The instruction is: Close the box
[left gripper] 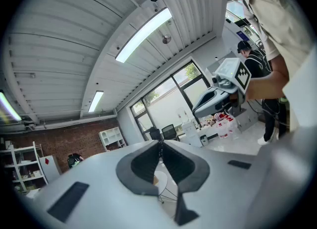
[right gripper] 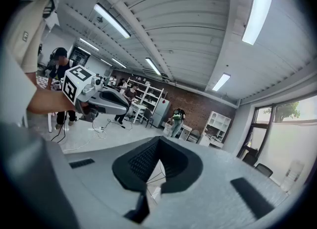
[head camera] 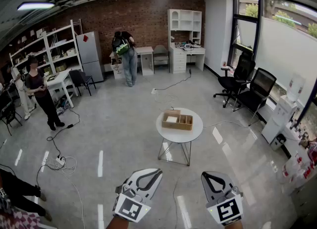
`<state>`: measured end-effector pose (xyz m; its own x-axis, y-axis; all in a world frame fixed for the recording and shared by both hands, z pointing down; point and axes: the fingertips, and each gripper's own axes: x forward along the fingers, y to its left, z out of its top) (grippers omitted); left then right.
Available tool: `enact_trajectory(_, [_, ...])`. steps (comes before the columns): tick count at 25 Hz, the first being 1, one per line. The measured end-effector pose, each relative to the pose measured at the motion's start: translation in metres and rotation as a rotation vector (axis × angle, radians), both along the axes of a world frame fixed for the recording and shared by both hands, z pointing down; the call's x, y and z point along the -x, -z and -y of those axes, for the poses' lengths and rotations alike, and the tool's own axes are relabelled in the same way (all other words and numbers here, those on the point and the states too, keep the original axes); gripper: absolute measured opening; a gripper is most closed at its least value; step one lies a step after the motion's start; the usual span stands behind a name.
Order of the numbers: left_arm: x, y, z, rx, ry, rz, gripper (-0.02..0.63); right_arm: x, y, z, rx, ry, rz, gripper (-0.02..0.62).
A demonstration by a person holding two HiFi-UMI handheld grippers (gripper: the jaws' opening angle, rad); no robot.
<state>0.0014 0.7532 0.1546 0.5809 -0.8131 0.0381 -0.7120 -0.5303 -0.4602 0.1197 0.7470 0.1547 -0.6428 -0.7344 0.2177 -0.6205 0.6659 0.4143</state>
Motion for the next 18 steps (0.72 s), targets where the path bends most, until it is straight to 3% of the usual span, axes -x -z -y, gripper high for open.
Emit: enact_trajectory(18, [0.026,-0.008,0.015,-0.001,-0.012,-0.013,0.025,0.025,-0.006,0.015,0.011,-0.003,0.027,-0.009])
